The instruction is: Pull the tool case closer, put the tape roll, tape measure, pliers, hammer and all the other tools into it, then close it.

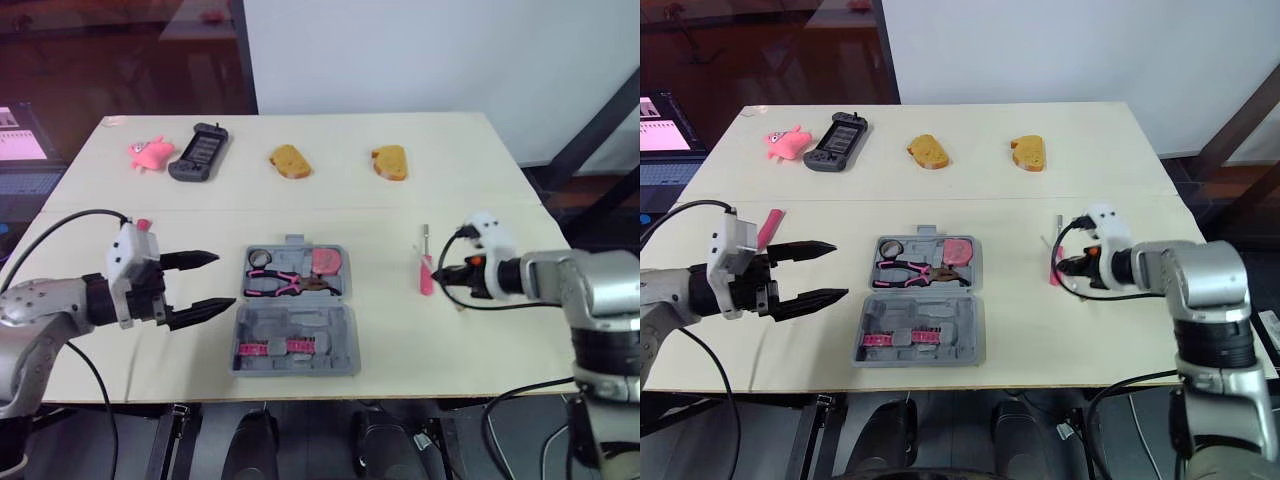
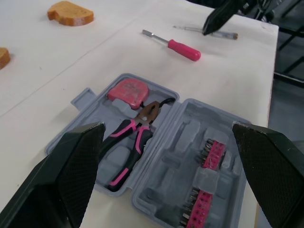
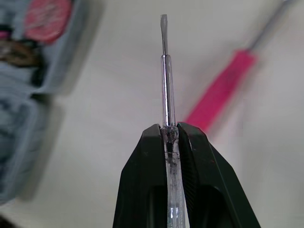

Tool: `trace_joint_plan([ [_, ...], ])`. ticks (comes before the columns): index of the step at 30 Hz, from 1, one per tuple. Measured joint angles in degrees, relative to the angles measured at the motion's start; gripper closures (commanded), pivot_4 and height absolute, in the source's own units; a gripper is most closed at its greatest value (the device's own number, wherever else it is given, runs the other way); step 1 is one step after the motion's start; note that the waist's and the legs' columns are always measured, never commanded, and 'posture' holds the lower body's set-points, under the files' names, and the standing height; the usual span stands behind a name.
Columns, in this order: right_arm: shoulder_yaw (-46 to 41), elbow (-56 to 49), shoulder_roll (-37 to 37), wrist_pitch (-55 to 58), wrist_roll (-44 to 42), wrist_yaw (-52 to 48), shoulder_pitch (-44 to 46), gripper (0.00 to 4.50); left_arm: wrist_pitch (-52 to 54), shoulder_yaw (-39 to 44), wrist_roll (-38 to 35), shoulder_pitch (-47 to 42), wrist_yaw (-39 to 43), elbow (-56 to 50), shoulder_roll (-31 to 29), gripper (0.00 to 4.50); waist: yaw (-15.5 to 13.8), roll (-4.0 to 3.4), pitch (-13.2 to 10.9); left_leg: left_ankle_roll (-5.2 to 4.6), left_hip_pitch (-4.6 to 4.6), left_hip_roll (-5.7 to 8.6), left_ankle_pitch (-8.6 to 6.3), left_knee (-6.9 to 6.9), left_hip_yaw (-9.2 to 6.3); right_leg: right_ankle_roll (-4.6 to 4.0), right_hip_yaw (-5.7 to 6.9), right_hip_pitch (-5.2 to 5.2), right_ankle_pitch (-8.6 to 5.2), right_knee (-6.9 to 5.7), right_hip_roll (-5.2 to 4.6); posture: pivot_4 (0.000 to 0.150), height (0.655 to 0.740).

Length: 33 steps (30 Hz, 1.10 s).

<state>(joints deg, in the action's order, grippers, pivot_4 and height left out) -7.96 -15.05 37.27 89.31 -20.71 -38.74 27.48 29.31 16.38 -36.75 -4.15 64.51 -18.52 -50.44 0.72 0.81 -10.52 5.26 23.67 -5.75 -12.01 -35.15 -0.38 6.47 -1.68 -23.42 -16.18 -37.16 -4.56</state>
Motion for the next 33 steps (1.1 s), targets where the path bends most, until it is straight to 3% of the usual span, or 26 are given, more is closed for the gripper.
trace_joint_plan([
  [6, 1.5, -8.42, -3.64, 2.68, -0.86, 5.72, -8.36, 4.47, -0.27, -0.53, 0.12, -0.64, 0.88, 0.89, -0.11, 0.0, 0.07, 0.01, -0.01, 0.0, 0.1, 0.0, 0.0, -0.06, 0.0, -0.01, 0.0, -0.05, 0.0, 0.02, 0.0, 0.15, 0.7207],
  [17, 6.66, -8.13, -8.36, 0.22, 0.06, 14.07, -11.03, 4.47, 0.51, -0.58, -0.17, -0.82, 0.68, 0.61, -0.22, 0.0, 0.1, 0.05, 0.0, 0.0, 0.13, 0.0, 0.0, -0.04, -0.02, -0.02, 0.0, -0.08, 0.0, 0.03, 0.0, 0.15, 0.7207],
  [26, 2.48, -7.05, -13.69, 0.39, 0.17, 17.48, -9.08, 0.07, 0.5, -0.7, -0.15, -0.66, -0.63, -0.42, -0.02, 0.0, 0.05, 0.05, 0.01, 0.0, 0.13, 0.0, 0.0, -0.05, -0.02, -0.02, 0.0, -0.07, 0.0, 0.02, 0.0, 0.15, 0.7207],
  [29, 1.18, -7.28, -11.72, 1.56, -0.66, 16.8, -7.25, 0.02, 0.5, -1.09, -0.15, -0.55, -1.0, -0.51, 0.16, 0.0, -0.01, 0.04, 0.0, 0.0, 0.17, 0.0, 0.0, -0.05, -0.02, -0.02, 0.01, -0.09, 0.0, 0.03, 0.0, 0.15, 0.7207],
  [33, 1.49, -7.91, -2.25, 2.19, -4.62, 11.23, -1.63, 0.02, 0.44, -1.09, -0.16, -0.37, -1.04, -0.75, 0.27, 0.0, 0.13, 0.04, -0.01, -0.01, 0.21, -0.01, 0.0, -0.04, -0.02, -0.02, 0.0, -0.16, 0.0, 0.02, 0.0, 0.15, 0.7207],
])
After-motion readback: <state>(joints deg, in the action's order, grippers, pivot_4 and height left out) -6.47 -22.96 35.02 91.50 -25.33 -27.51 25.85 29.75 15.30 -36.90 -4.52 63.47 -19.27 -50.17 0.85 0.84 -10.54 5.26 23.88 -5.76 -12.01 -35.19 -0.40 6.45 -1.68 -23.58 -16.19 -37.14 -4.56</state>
